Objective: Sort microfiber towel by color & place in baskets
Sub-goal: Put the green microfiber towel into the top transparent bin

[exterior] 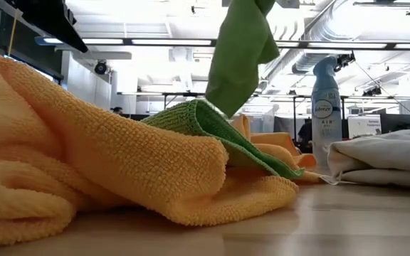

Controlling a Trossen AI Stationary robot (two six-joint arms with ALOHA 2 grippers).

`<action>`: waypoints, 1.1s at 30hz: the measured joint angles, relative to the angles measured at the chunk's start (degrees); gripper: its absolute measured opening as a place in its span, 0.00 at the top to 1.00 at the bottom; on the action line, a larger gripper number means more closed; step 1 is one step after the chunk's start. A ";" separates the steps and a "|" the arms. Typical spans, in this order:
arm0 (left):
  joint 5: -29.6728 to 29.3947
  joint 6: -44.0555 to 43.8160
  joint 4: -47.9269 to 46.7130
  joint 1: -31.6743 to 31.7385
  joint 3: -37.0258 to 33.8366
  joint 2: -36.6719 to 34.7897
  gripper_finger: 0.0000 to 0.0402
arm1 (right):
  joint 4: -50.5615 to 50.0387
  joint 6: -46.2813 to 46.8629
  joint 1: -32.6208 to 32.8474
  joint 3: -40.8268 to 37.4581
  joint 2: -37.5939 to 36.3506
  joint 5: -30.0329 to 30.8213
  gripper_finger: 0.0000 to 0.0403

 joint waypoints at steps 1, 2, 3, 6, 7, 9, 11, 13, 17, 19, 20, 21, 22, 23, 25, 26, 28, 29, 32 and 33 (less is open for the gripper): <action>0.00 -0.03 0.02 0.00 0.00 0.00 1.00 | 1.67 -1.76 -0.98 0.00 0.00 -0.01 1.00; 0.00 -0.32 0.01 0.00 0.00 0.00 1.00 | 3.43 -3.81 -2.02 0.00 0.00 -0.01 1.00; 0.00 -0.47 0.00 0.00 0.00 0.00 1.00 | 5.20 -5.96 -3.06 0.00 0.00 -0.01 1.00; -0.02 -0.90 0.00 0.00 0.00 0.00 1.00 | 10.09 -12.24 -6.37 -0.02 0.00 -0.03 1.00; -0.09 -0.90 0.00 0.00 0.00 0.00 1.00 | 11.64 -14.08 -7.49 -0.02 0.00 -0.03 1.00; -0.22 -0.94 0.00 0.00 0.00 0.00 1.00 | 14.42 -17.39 -10.07 -0.02 0.00 -0.90 1.00; -0.23 -1.54 0.00 0.00 0.00 0.00 1.00 | 16.82 -20.71 -13.01 -0.02 0.00 -3.86 1.00; -0.27 -2.70 0.00 0.00 0.00 0.00 1.00 | 18.96 -23.32 -16.28 -0.02 0.02 -7.63 1.00; -0.36 -3.32 -0.06 0.00 0.00 0.00 1.00 | 21.62 -25.69 -22.62 -0.04 0.48 -14.32 1.00; -0.71 -3.37 -0.09 0.00 -0.02 0.00 1.00 | 21.94 -25.35 -25.25 -0.04 1.14 -16.54 1.00; -1.11 -3.41 -0.09 0.00 -0.02 0.00 1.00 | 22.35 -25.31 -26.44 -0.04 1.63 -18.03 1.00; -1.49 -3.44 -0.09 0.00 -0.02 0.00 1.00 | 22.69 -25.27 -27.41 -0.04 2.03 -19.98 1.00; -1.89 -3.43 -0.11 0.00 -0.02 0.00 1.00 | 22.83 -25.29 -28.27 -0.04 2.58 -21.98 1.00; -2.37 -3.45 -0.09 0.00 -0.02 0.00 1.00 | 23.03 -25.29 -28.93 -0.04 3.08 -23.64 1.00; -3.46 -3.45 -0.11 0.00 -0.02 0.00 1.00 | 23.06 -25.29 -29.83 -0.04 4.41 -25.50 1.00; -3.85 -3.44 -0.09 0.00 -0.02 0.00 1.00 | 23.02 -25.29 -30.11 -0.05 5.04 -25.84 1.00; -4.37 -3.44 -0.11 0.00 -0.02 0.00 1.00 | 22.99 -25.27 -30.42 -0.07 6.46 -26.02 1.00; -4.55 -3.45 -0.09 0.00 -0.02 0.00 1.00 | 22.95 -25.28 -30.43 -0.07 7.01 -26.16 1.00; -4.59 -3.64 -0.09 0.00 -0.02 0.00 1.00 | 22.97 -25.29 -30.33 -0.09 7.90 -26.82 1.00; -4.59 -4.10 -0.09 0.00 -0.02 0.00 1.00 | 22.96 -25.28 -30.29 -0.09 8.01 -26.85 1.00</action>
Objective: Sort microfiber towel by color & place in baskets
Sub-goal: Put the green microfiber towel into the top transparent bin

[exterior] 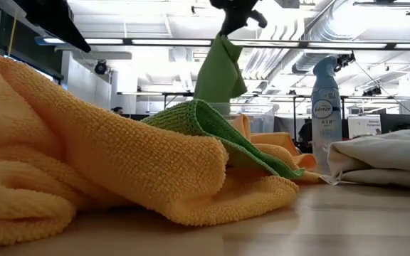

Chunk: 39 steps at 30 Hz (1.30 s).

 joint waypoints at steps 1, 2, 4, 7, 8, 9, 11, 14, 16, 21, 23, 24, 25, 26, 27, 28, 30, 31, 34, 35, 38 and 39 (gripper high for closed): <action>0.00 -0.53 -0.02 0.00 0.00 0.02 1.00 | -0.05 0.00 0.03 0.00 0.19 0.00 1.00; -0.02 -0.87 -0.02 0.00 0.00 0.01 1.00 | -0.18 0.00 0.03 0.00 0.41 -0.02 1.00; -0.02 -0.91 -0.02 0.00 0.00 0.01 1.00 | -1.53 0.01 -0.01 0.00 0.95 -0.17 1.00; -0.17 -0.95 -0.02 0.00 0.00 0.02 1.00 | -5.90 2.91 -0.97 0.00 2.30 -1.18 1.00; -0.30 -1.10 0.00 0.00 0.00 0.02 1.00 | -7.90 5.12 -1.48 0.00 3.04 -2.29 1.00; -0.41 -1.50 0.00 0.00 0.00 0.00 1.00 | -9.52 7.25 -2.13 0.00 3.78 -3.66 1.00; -0.44 -2.37 -0.02 0.00 0.00 0.02 1.00 | -12.04 10.14 -3.15 0.00 5.61 -5.42 1.00; -0.44 -2.42 -0.02 0.00 0.00 0.02 1.00 | -12.98 15.59 -4.46 0.00 8.25 -6.06 1.00; -0.44 -2.43 -0.04 0.00 0.00 0.02 1.00 | -12.72 18.45 -5.30 0.00 10.08 -8.84 1.00; -0.44 -3.61 -0.04 0.00 0.00 0.02 1.00 | -12.18 19.82 -6.70 0.00 15.14 -11.34 1.00; -0.44 -3.92 -0.04 0.00 0.00 0.02 1.00 | -12.18 21.03 -7.19 0.00 16.95 -11.56 1.00; -0.44 -3.95 -0.04 0.00 0.00 0.02 1.00 | -12.12 21.41 -7.45 0.00 17.87 -11.90 1.00; -0.44 -3.95 -0.04 0.00 0.00 0.02 1.00 | -11.88 21.75 -7.64 0.00 18.76 -12.14 1.00; -0.44 -3.97 -0.03 0.00 0.00 0.01 1.00 | -11.75 22.06 -7.93 0.00 19.64 -12.76 1.00; -0.42 -3.97 -0.04 0.00 0.00 0.01 1.00 | -11.72 22.15 -8.24 0.00 20.51 -13.55 1.00; -0.44 -3.97 -0.03 0.00 0.00 0.02 1.00 | -11.62 22.17 -8.56 0.00 21.23 -14.69 1.00; -0.42 -3.99 -0.04 0.00 0.00 0.02 1.00 | -11.51 22.41 -9.14 0.00 22.63 -16.74 1.00; -0.41 -4.00 -0.02 0.00 0.00 0.02 1.00 | -11.63 22.85 -9.41 0.00 23.26 -17.66 1.00; -0.09 -4.12 -0.02 0.00 0.00 0.02 1.00 | -12.36 23.65 -10.03 0.00 25.03 -18.49 1.00; 0.00 -4.36 -0.04 0.00 0.00 0.02 1.00 | -12.60 23.86 -10.17 0.00 25.40 -18.50 1.00; 0.00 -5.40 -0.04 0.00 0.00 0.02 1.00 | -12.67 24.12 -10.66 0.00 26.23 -18.77 1.00; 0.00 -5.41 -0.04 0.00 0.00 0.02 1.00 | -12.75 24.12 -10.81 0.02 26.68 -19.04 1.00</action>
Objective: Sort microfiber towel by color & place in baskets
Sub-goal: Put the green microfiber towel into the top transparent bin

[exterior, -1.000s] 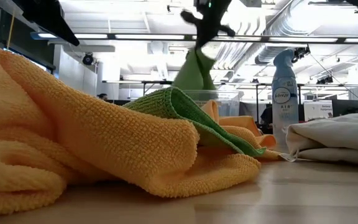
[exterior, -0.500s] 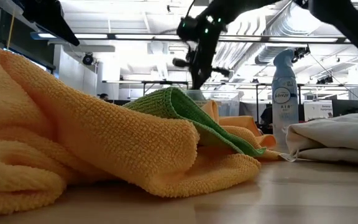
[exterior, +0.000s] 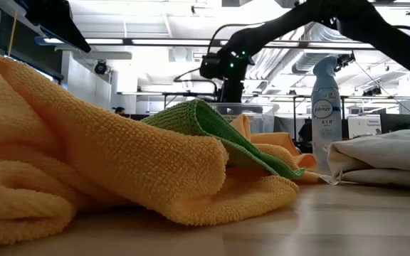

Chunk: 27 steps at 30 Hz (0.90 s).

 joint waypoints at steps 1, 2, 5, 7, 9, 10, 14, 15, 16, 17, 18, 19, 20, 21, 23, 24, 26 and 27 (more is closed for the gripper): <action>0.01 0.00 -0.01 0.00 0.00 -0.01 1.00 | -0.04 0.02 -0.06 0.00 0.52 -0.45 1.00; 0.00 0.00 0.00 0.00 0.00 0.00 1.00 | -0.18 0.10 -0.21 0.00 0.97 -1.31 1.00; 0.00 -0.02 0.00 0.00 0.00 0.00 1.00 | -0.56 1.07 -0.37 0.00 2.34 -2.89 1.00; 0.02 -0.02 0.00 0.00 0.00 0.00 1.00 | -1.14 1.56 -0.37 0.00 3.09 -3.00 1.00; 0.02 -0.04 0.00 0.00 0.00 -0.01 1.00 | -1.37 1.53 -0.37 0.00 3.82 -3.19 1.00; 0.02 -0.02 -0.02 0.00 0.00 -0.01 1.00 | -1.59 1.54 -0.35 0.00 3.95 -3.17 1.00; 0.02 0.00 -0.02 0.00 0.00 0.00 1.00 | -1.62 1.97 -0.33 0.00 3.90 -2.70 0.98; 0.04 0.00 -0.04 0.00 0.00 -0.02 1.00 | -1.64 1.92 -0.33 0.00 3.91 -2.67 0.97; 0.04 0.00 -0.08 0.00 0.00 0.00 1.00 | -1.69 1.90 -0.33 0.00 3.91 -2.66 0.95; 0.04 0.00 -0.13 0.00 0.00 0.00 1.00 | -1.73 1.90 -0.33 0.00 3.91 -2.72 0.94; 0.04 0.00 -0.22 0.00 0.00 0.00 1.00 | -1.73 1.90 -0.33 0.00 3.91 -2.76 0.92; 0.04 0.00 -0.22 0.00 0.00 0.00 1.00 | -1.73 1.84 -0.33 0.00 3.91 -2.80 0.90; 0.04 0.01 -0.21 0.00 0.00 -0.01 1.00 | -1.75 1.55 -0.33 0.00 3.91 -2.95 0.88; 0.04 0.02 -0.22 0.00 0.00 0.00 1.00 | -1.87 1.53 -0.33 0.12 3.91 -2.97 0.86; 0.04 0.02 -0.22 0.00 0.00 0.00 1.00 | -3.37 1.43 -0.27 1.47 3.91 -2.99 0.81; 0.04 0.02 -0.22 0.00 0.00 -0.02 1.00 | -4.17 1.19 -0.13 2.45 3.91 -2.99 0.79; 0.04 0.04 -0.22 0.00 0.00 0.00 1.00 | -6.53 0.73 0.26 5.15 3.91 -2.85 0.75; 0.04 0.04 -0.22 0.00 0.00 0.00 1.00 | -8.15 0.25 0.56 7.03 3.91 -2.28 0.74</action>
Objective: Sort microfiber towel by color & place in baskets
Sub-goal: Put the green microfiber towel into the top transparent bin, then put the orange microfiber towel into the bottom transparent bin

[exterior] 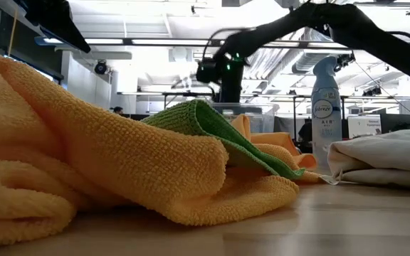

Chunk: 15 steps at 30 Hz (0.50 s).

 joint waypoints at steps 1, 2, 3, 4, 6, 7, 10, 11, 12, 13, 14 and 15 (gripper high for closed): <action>0.00 0.00 0.00 0.00 0.00 0.00 1.00 | -1.69 -0.25 0.38 1.96 0.00 0.94 0.72; 0.00 0.02 0.00 0.00 0.00 0.00 1.00 | -3.39 -0.29 0.81 4.16 0.00 2.29 0.71; 0.00 0.02 0.00 0.00 0.00 0.00 1.00 | -5.41 -0.31 1.28 6.31 -0.03 3.72 0.70; 0.00 0.02 0.01 0.00 0.00 0.00 1.00 | -7.93 -0.31 1.78 8.64 -0.02 5.27 0.69; 0.00 0.02 0.02 0.00 0.00 0.00 1.00 | -10.74 -0.32 3.02 10.64 -0.90 8.25 0.68; 0.02 0.02 0.02 0.00 0.00 -0.02 1.00 | -9.93 -0.19 3.60 8.80 -2.90 8.98 0.67; 0.47 0.07 0.13 0.00 0.00 0.00 1.00 | -11.35 1.04 5.44 5.44 -7.75 12.19 0.67; 0.63 0.06 0.12 0.00 0.00 0.00 1.00 | -11.96 1.13 6.19 4.67 -8.98 13.95 0.67; 0.63 0.06 0.06 -0.02 0.00 -0.01 1.00 | -12.68 1.23 6.94 4.23 -10.22 15.62 0.67; 0.63 0.06 0.15 -0.02 0.00 0.00 1.00 | -13.53 1.28 7.63 4.01 -11.18 16.53 0.67; 0.65 0.05 0.10 -0.02 0.00 0.00 1.00 | -13.95 1.31 8.55 3.83 -11.96 17.45 0.67; 0.63 0.06 0.11 -0.02 0.00 0.00 1.00 | -14.13 1.34 9.33 3.79 -12.76 18.04 0.67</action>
